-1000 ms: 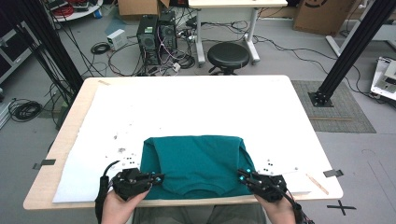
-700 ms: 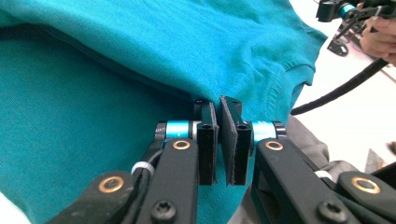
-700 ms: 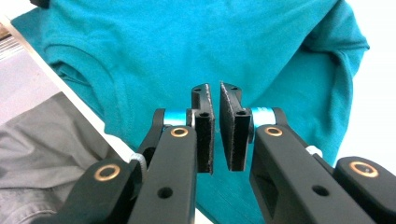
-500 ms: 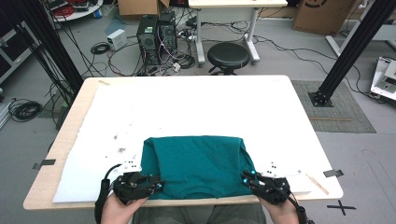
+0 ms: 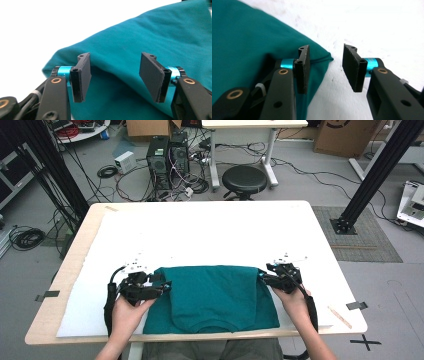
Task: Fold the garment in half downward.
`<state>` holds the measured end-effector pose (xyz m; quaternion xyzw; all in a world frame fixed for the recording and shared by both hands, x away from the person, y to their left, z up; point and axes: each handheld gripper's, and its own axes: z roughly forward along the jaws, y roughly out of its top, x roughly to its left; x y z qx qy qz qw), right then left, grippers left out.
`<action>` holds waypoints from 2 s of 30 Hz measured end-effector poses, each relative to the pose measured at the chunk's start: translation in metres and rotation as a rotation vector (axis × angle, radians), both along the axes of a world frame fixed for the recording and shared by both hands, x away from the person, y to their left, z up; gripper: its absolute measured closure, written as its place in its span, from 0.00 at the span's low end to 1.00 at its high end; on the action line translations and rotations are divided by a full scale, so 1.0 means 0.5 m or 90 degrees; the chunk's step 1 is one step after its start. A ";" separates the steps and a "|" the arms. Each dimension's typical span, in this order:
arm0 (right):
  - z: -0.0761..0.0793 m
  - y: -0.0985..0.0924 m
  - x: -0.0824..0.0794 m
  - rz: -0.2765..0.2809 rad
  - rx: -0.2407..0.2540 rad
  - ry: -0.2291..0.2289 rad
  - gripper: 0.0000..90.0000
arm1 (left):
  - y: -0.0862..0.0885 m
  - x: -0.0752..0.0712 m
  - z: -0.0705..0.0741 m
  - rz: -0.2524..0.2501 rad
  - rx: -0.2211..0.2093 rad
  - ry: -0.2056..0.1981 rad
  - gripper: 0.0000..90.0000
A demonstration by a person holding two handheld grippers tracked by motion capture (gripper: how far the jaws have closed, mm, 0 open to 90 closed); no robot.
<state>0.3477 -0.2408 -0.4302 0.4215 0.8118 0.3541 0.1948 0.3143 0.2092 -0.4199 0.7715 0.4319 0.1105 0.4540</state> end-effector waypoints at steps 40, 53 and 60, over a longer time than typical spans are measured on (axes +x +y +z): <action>-0.008 -0.024 0.033 0.037 0.003 -0.013 0.79 | 0.022 0.036 -0.034 0.040 -0.005 0.009 0.47; 0.036 -0.020 0.001 -0.004 0.187 0.023 0.61 | 0.018 0.045 -0.022 0.075 -0.032 0.024 0.49; 0.002 0.037 0.001 0.028 0.104 0.063 0.92 | -0.010 0.049 -0.042 0.044 0.022 0.044 0.62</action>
